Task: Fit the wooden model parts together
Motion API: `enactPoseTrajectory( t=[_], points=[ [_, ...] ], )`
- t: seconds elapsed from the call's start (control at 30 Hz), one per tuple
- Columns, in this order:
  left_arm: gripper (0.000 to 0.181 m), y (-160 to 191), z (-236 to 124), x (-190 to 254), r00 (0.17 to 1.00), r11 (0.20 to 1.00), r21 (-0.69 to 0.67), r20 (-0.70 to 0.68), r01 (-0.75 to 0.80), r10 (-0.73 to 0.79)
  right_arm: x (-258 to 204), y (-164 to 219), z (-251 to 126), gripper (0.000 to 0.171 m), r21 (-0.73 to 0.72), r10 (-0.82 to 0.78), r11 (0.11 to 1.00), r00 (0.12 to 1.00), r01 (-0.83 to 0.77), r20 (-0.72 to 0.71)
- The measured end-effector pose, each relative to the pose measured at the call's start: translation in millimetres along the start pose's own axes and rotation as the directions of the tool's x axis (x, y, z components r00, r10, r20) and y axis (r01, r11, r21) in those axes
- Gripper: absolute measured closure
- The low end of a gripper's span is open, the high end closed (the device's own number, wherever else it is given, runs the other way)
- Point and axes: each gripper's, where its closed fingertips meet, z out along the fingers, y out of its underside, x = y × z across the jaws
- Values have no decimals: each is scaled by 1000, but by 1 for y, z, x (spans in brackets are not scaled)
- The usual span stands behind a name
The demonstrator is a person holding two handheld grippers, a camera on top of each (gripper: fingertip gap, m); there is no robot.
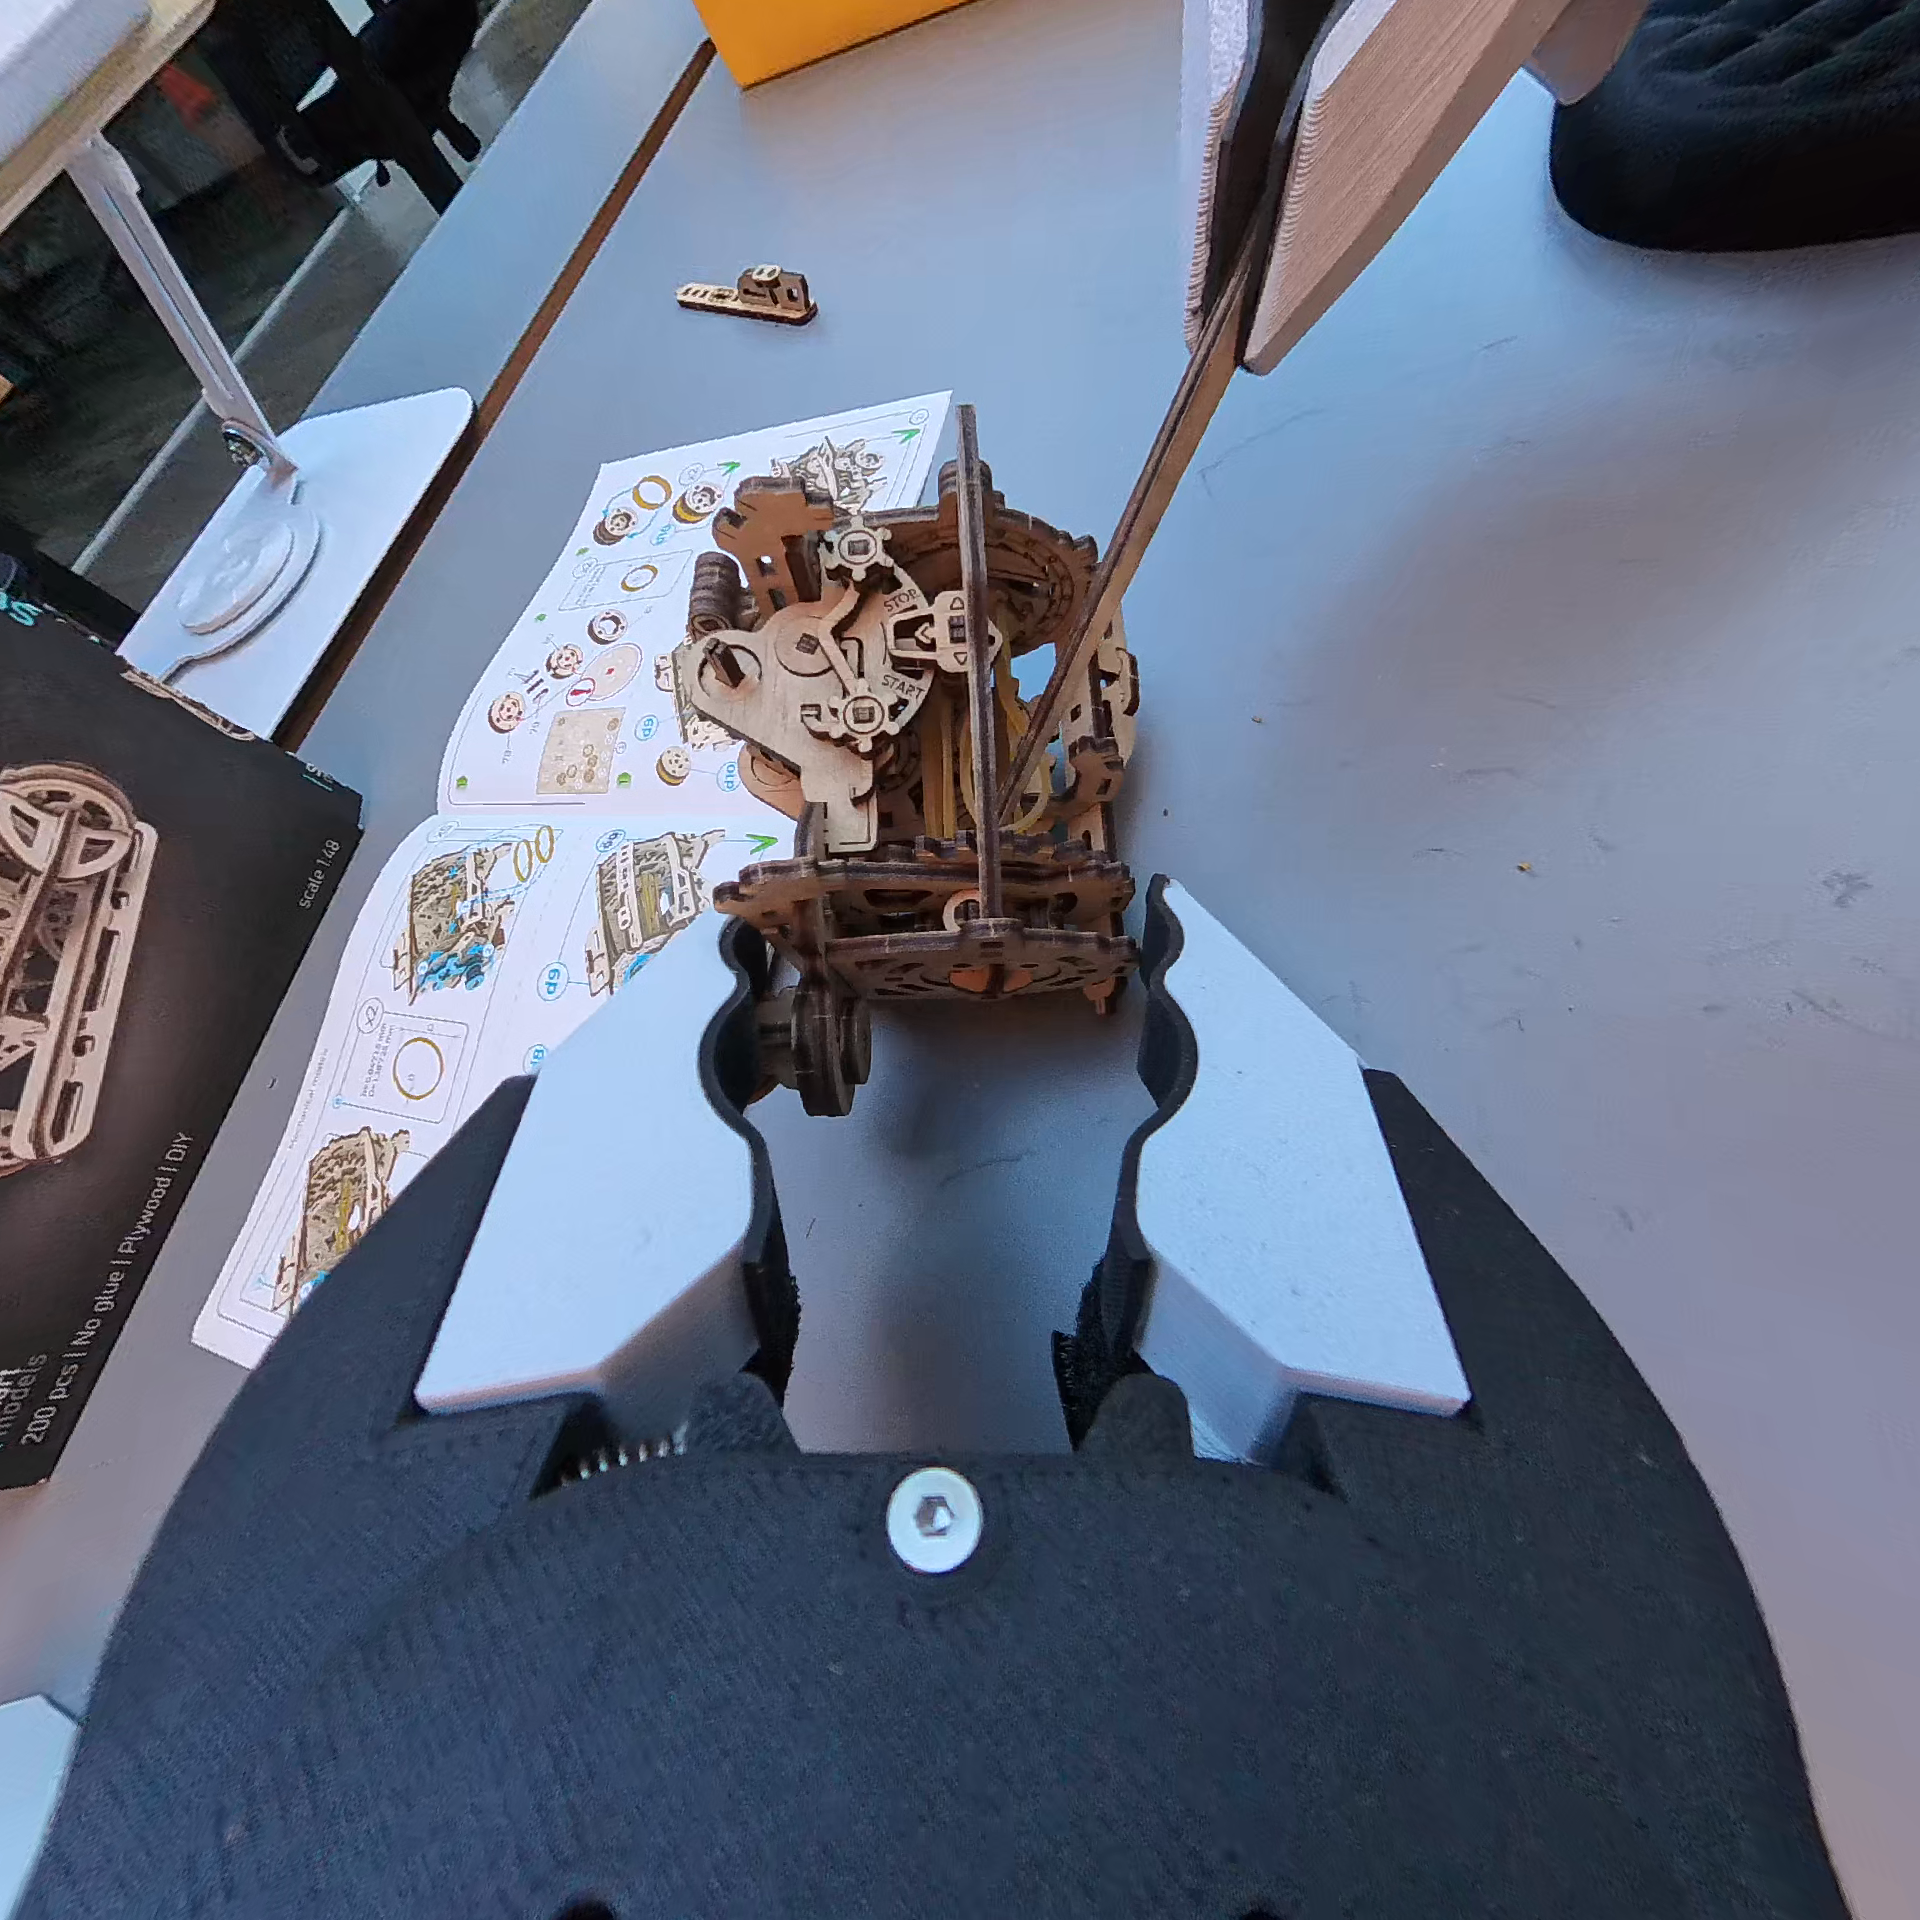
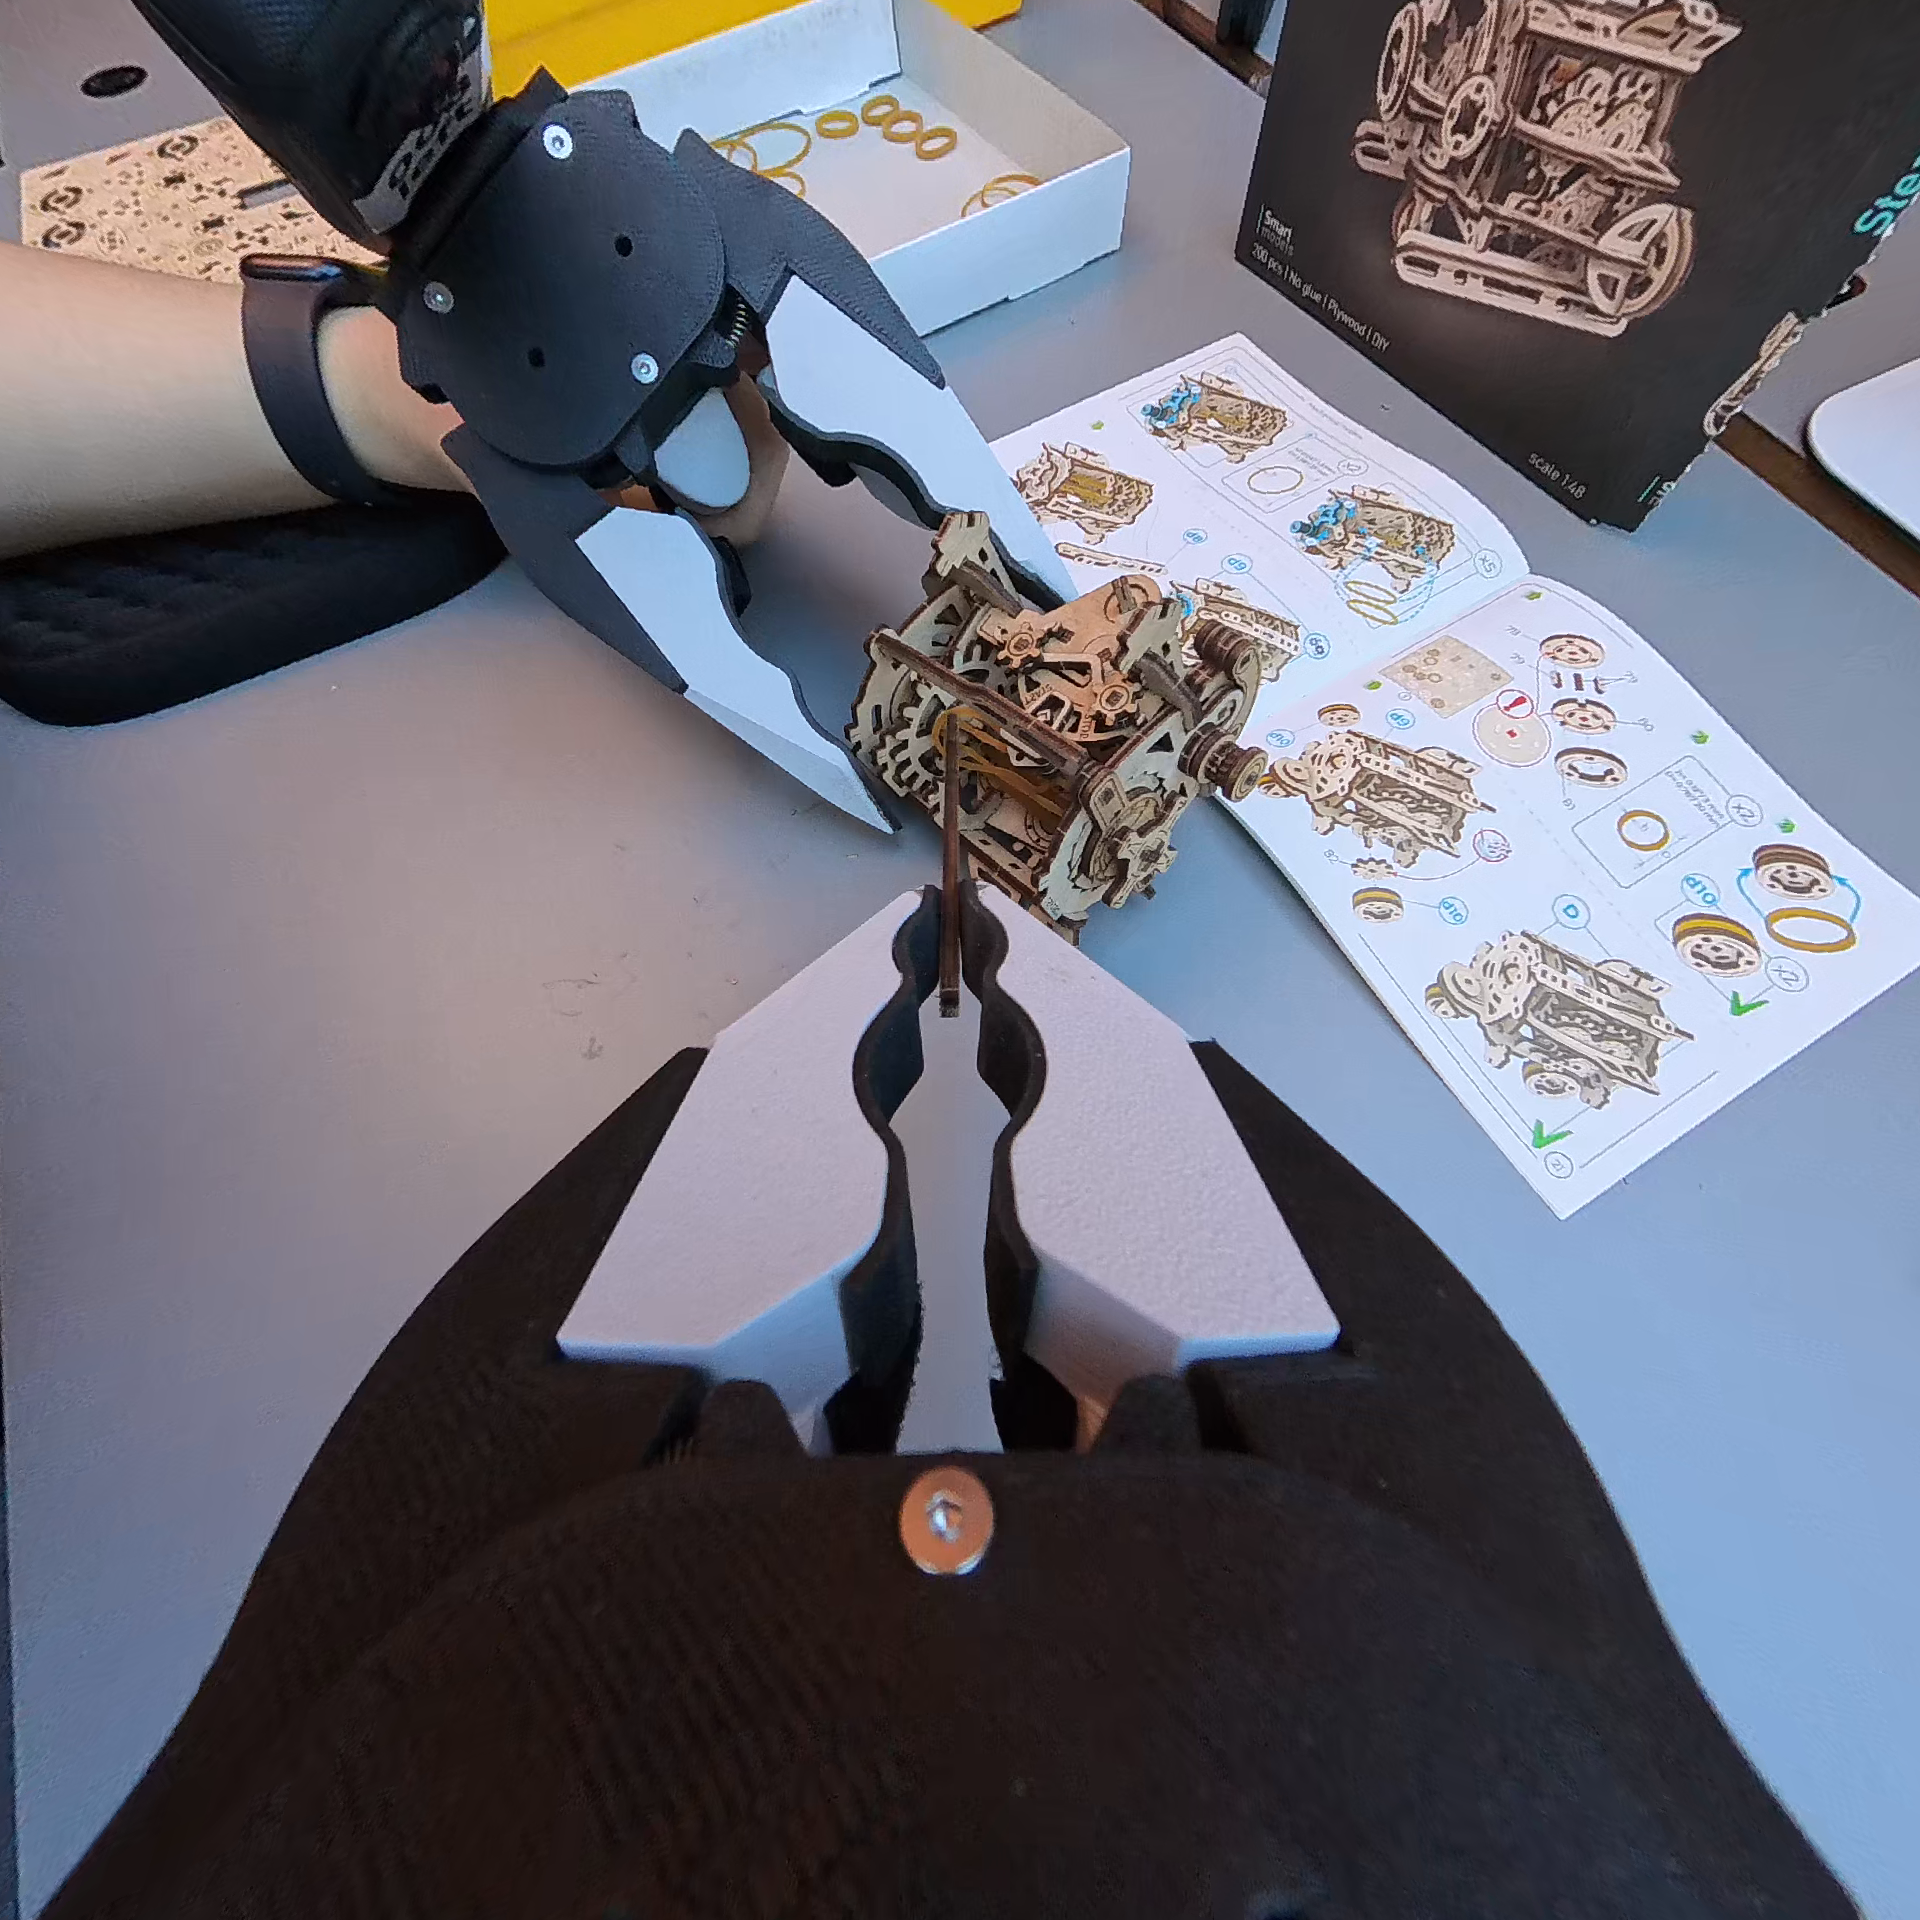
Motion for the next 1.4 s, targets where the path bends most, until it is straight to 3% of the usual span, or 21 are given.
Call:
enactPoseTrajectory(
  t=[0.9,1.2,1.4],
  points=[
    [111,-1,4,-5,999,999,0,11,-42,42,0,2,-1,170,-8,30,1000,999,-30,25],
    [111,0,6,-8,998,998,-5,20,-59,59,-2,3,-2,170,21,163,986,978,-167,134],
    [111,0,7,-10,998,998,-4,20,-61,61,2,4,-5,170,-5,77,997,996,-77,41]
  ],
)
